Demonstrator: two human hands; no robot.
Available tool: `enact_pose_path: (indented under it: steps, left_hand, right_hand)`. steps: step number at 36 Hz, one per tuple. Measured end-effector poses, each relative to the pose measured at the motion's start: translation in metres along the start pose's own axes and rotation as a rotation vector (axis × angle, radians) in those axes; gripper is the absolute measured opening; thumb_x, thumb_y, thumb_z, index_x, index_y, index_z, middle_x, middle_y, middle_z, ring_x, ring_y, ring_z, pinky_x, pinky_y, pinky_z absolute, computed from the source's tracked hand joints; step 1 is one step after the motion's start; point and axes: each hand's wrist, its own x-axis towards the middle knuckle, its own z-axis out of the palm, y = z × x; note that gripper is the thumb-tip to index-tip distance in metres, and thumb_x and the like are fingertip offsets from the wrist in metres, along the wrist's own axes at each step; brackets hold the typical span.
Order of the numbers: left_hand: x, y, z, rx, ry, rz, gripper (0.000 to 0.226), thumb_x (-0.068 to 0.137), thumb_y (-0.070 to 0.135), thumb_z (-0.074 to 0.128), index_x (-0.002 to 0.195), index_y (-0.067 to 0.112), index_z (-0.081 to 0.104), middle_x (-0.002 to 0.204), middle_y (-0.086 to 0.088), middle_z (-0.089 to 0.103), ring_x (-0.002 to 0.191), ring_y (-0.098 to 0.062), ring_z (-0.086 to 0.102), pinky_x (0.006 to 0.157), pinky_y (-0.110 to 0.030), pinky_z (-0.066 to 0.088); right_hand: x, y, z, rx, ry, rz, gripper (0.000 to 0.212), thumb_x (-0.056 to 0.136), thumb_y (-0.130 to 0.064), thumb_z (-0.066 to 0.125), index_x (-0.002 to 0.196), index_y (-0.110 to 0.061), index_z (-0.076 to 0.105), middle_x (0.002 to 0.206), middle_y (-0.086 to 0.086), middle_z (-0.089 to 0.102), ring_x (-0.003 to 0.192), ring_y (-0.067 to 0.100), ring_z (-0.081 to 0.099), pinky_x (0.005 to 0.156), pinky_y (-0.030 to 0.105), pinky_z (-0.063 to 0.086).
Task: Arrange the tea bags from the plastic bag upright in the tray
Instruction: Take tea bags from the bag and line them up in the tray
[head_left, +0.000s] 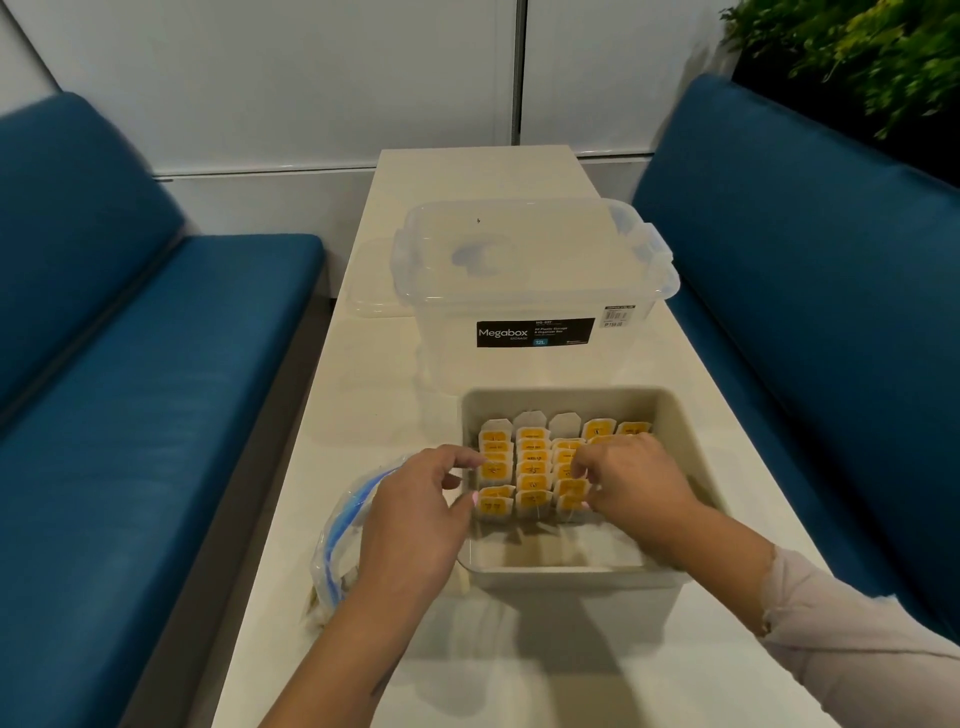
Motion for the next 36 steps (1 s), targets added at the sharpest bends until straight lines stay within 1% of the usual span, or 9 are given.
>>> enact_pose_path:
  steps: [7,11,14,17,22,25,28,33,36]
  left_hand:
    - [0.004,-0.018,-0.029,-0.038,0.143,0.070,0.037,0.082,0.000,0.062,0.077,0.037,0.062,0.100,0.018,0.065,0.096,-0.004,0.059,0.082,-0.023,0.046]
    - [0.006,-0.038,-0.055,0.183,0.128,0.029,0.036,0.081,0.002,0.062,0.064,0.033,0.059,0.113,0.014,0.063,0.108,-0.010,0.057,0.081,-0.021,0.039]
    - [0.000,-0.049,-0.066,0.261,0.028,-0.053,0.030,0.082,0.012,0.066,0.068,0.038,0.062,0.126,0.012,0.058,0.112,-0.010,0.055,0.080,-0.019,0.036]
    - [-0.007,-0.055,-0.068,0.262,-0.074,-0.121,0.023,0.083,0.022,0.067,0.093,0.043,0.066,0.133,0.012,0.052,0.113,-0.010,0.053,0.081,-0.019,0.039]
    - [-0.013,-0.067,-0.066,0.251,-0.120,-0.131,0.049,0.080,0.013,0.066,0.120,0.040,0.058,0.129,0.015,0.053,0.101,-0.007,0.055,0.074,-0.013,0.041]
    - [-0.012,-0.076,-0.068,0.250,-0.098,-0.120,0.061,0.080,-0.004,0.057,0.122,0.040,0.056,0.132,0.014,0.052,0.112,-0.007,0.053,0.076,-0.012,0.041]
    - [-0.010,-0.081,-0.077,0.202,-0.072,-0.097,0.066,0.077,-0.014,0.048,0.119,0.037,0.061,0.128,0.015,0.054,0.107,-0.006,0.054,0.069,-0.013,0.043]
    - [0.002,-0.101,-0.088,0.122,-0.086,-0.015,0.060,0.081,-0.008,0.053,0.103,0.047,0.067,0.125,0.027,0.055,0.110,0.000,0.054,0.091,-0.027,0.050]
    - [0.005,-0.109,-0.092,0.101,-0.105,0.005,0.055,0.083,-0.004,0.056,0.099,0.047,0.069,0.124,0.028,0.057,0.111,-0.002,0.057,0.093,-0.032,0.051]
  right_hand:
    - [-0.005,-0.003,-0.012,0.102,0.024,0.007,0.030,0.080,-0.034,0.070,0.108,-0.033,0.058,0.095,-0.011,0.064,0.093,0.012,0.055,0.088,0.031,0.039]
    - [-0.006,-0.022,-0.032,0.210,0.089,-0.008,0.025,0.081,-0.038,0.070,0.103,-0.033,0.058,0.090,-0.014,0.061,0.088,0.010,0.055,0.083,0.029,0.038]
    - [-0.006,-0.046,-0.045,0.305,0.122,-0.065,0.021,0.083,-0.039,0.068,0.101,-0.030,0.062,0.088,-0.014,0.061,0.085,0.010,0.055,0.082,0.029,0.040]
    - [-0.002,-0.074,-0.049,0.363,0.125,-0.129,0.019,0.083,-0.038,0.067,0.100,-0.030,0.065,0.085,-0.015,0.060,0.087,0.010,0.055,0.084,0.031,0.041]
    - [0.002,-0.121,-0.041,0.423,0.085,-0.297,0.017,0.088,-0.032,0.062,0.104,-0.029,0.065,0.092,-0.012,0.065,0.090,0.009,0.054,0.080,0.027,0.043]
    - [0.001,-0.146,-0.032,0.373,0.002,-0.389,0.020,0.093,-0.027,0.054,0.111,-0.028,0.063,0.105,-0.006,0.065,0.101,0.014,0.053,0.083,0.030,0.044]
    - [0.001,-0.164,-0.021,0.265,-0.026,-0.458,0.027,0.095,-0.020,0.049,0.117,-0.027,0.061,0.113,-0.003,0.062,0.106,0.018,0.051,0.080,0.028,0.038]
    - [-0.005,-0.180,-0.002,0.041,-0.037,-0.531,0.031,0.093,-0.013,0.045,0.118,-0.022,0.061,0.110,0.000,0.063,0.099,0.022,0.047,0.076,0.032,0.029]
    - [-0.014,-0.184,0.004,-0.056,-0.064,-0.569,0.030,0.090,-0.011,0.045,0.115,-0.018,0.061,0.104,0.002,0.062,0.096,0.024,0.041,0.074,0.034,0.021]
